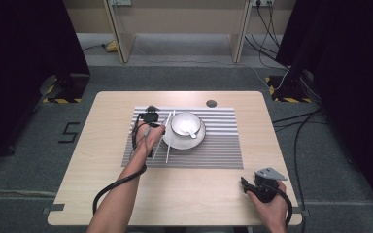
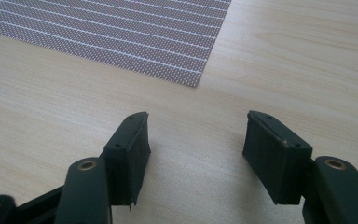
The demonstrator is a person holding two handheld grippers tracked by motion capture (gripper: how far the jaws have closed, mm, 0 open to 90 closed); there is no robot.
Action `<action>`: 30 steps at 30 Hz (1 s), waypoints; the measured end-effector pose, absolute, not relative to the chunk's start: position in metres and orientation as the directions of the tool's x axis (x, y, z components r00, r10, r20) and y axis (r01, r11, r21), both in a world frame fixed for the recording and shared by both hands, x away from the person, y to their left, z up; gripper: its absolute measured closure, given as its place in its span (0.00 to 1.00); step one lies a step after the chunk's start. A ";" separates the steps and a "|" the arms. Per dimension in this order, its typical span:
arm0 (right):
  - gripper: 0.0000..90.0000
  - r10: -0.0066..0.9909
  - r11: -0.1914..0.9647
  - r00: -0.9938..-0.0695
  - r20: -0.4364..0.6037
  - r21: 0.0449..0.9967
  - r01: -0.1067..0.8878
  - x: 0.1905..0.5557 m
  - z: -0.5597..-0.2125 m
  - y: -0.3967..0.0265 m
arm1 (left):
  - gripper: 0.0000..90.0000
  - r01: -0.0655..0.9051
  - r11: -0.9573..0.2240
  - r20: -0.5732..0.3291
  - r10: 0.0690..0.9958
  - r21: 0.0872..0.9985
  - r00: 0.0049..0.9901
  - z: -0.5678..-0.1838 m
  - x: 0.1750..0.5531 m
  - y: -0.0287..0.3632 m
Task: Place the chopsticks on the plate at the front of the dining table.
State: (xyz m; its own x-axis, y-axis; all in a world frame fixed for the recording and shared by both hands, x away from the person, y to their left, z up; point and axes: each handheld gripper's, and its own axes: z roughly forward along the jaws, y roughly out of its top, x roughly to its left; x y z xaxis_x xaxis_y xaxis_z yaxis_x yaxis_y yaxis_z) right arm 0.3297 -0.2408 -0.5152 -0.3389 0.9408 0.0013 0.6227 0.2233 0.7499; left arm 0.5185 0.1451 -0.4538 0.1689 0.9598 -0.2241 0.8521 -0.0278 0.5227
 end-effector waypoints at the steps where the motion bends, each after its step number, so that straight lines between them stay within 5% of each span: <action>1: 0.45 0.941 0.224 -0.339 0.001 0.750 0.623 0.330 -0.515 -0.241 | 0.94 0.853 -0.028 -0.225 0.960 0.522 0.169 -0.454 0.519 0.145; 30: 0.45 0.941 0.223 -0.339 0.002 0.749 0.624 0.329 -0.515 -0.241 | 0.93 0.843 -0.026 -0.231 0.957 0.537 0.177 -0.462 0.520 0.136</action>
State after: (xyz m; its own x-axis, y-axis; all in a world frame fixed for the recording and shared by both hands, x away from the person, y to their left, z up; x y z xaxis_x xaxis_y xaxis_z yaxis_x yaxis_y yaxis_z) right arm 0.3286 -0.2411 -0.5151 -0.3385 0.9410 0.0024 0.6243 0.2227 0.7488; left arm 0.5196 0.1361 -0.4620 0.1766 0.9568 -0.2309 0.8431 -0.0260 0.5371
